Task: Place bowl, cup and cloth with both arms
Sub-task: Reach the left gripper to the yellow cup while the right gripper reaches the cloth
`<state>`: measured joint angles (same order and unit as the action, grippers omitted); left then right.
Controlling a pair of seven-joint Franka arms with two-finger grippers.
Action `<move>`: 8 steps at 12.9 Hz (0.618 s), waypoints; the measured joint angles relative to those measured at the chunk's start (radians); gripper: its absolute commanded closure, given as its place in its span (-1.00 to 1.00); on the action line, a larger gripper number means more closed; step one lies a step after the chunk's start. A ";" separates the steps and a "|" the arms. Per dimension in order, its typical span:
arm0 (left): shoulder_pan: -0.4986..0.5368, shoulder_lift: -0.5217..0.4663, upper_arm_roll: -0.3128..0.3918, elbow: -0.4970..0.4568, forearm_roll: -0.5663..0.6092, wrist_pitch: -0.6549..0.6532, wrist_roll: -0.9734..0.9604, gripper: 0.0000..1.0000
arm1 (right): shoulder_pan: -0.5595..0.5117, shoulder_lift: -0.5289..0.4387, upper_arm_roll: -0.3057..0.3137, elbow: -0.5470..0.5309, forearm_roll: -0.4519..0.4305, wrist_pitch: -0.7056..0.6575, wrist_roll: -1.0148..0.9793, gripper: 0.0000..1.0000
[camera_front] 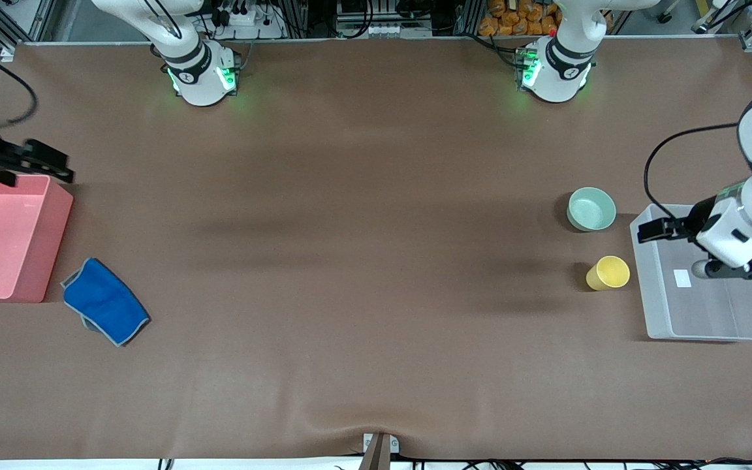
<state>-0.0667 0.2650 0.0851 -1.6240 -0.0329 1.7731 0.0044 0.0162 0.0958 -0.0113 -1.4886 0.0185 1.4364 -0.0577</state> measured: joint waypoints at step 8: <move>0.026 0.109 0.004 -0.171 0.000 0.383 0.013 -0.86 | -0.060 0.179 -0.018 -0.007 -0.001 -0.047 -0.014 -1.00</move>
<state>-0.0411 0.3738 0.0892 -1.7950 -0.0333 2.1565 0.0170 -0.0443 0.2751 -0.0290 -1.4954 0.0172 1.3894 -0.0716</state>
